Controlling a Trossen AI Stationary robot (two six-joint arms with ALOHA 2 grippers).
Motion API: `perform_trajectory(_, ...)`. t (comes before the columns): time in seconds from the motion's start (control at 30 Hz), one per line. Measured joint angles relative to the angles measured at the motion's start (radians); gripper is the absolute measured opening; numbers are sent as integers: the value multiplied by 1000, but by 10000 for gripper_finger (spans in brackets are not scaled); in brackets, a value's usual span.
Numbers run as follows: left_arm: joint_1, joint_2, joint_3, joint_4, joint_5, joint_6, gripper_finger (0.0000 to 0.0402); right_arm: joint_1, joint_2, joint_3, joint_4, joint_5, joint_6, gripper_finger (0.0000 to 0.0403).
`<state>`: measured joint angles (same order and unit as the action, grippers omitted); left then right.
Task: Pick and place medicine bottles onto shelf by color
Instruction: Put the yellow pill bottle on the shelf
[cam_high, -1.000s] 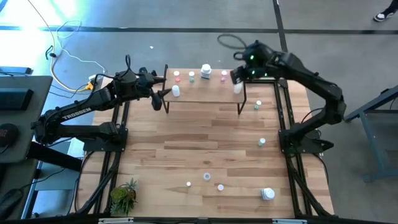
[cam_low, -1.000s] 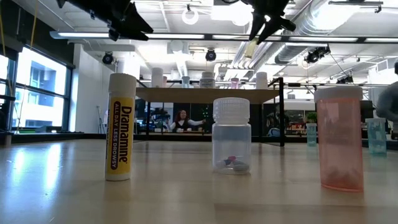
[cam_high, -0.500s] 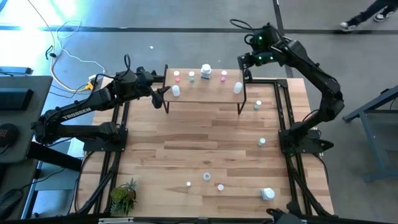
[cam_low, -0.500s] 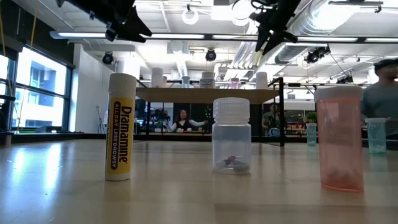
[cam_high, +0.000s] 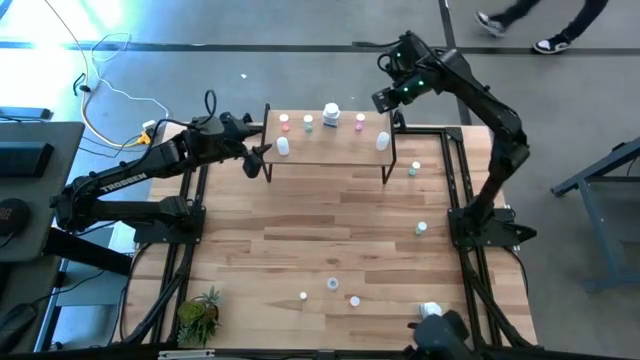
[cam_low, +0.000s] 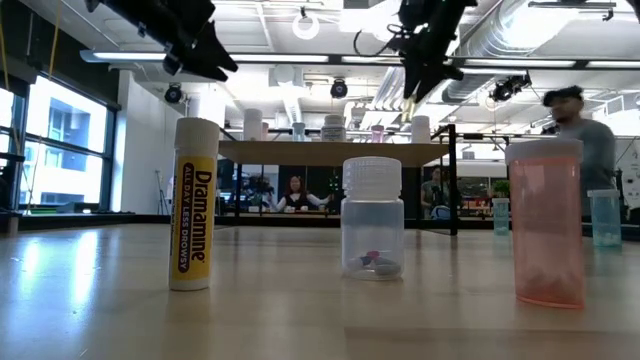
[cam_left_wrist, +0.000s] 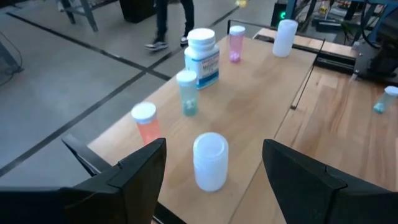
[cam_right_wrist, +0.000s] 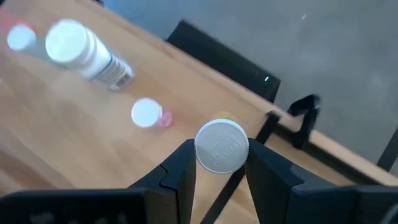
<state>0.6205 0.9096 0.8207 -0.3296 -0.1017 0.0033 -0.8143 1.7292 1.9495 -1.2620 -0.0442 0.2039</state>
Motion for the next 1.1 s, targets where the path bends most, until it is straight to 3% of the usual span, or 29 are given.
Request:
perform_trajectory(0.47,0,0,0,-12,0,0,257,5,120,0,-74,-40,-41,113)
perform_trajectory(1.1,0,0,0,-11,-19,0,257,5,158,0,-111,-43,-90,113)
